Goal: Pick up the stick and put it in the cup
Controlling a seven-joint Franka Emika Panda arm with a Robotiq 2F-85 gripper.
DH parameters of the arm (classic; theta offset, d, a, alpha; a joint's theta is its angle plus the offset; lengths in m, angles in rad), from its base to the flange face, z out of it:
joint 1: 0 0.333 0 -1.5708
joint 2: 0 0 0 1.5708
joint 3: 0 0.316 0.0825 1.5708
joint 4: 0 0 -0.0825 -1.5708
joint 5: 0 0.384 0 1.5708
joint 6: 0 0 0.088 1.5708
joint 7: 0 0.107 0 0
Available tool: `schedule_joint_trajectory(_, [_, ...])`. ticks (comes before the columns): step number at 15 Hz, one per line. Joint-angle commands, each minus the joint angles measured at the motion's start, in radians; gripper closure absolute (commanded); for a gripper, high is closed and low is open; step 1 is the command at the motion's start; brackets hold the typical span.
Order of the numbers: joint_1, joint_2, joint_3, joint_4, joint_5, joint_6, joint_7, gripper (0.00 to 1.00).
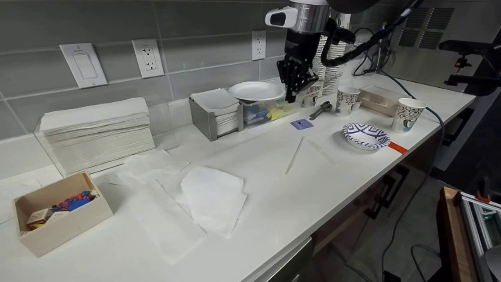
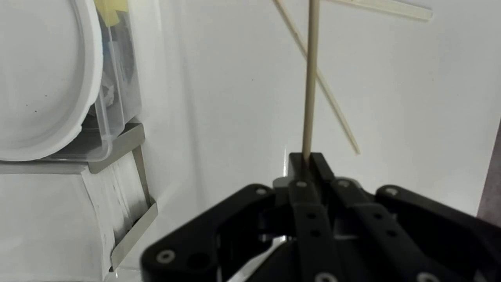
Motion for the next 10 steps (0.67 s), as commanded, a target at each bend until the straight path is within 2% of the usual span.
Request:
schedule_joint_trajectory(1, [-0.017, 0.011, -0.047, 0.027, 0.106, -0.012, -0.041, 0.98])
schedule_joint_trajectory(6, [-0.086, 0.009, -0.142, 0.039, 0.336, 0.000, -0.178, 0.98])
schedule_joint_trajectory(8, [-0.112, 0.000, -0.173, 0.027, 0.397, 0.015, -0.242, 0.98])
schedule_joint_trajectory(10, [-0.135, -0.011, -0.202, 0.007, 0.456, 0.052, -0.247, 0.98])
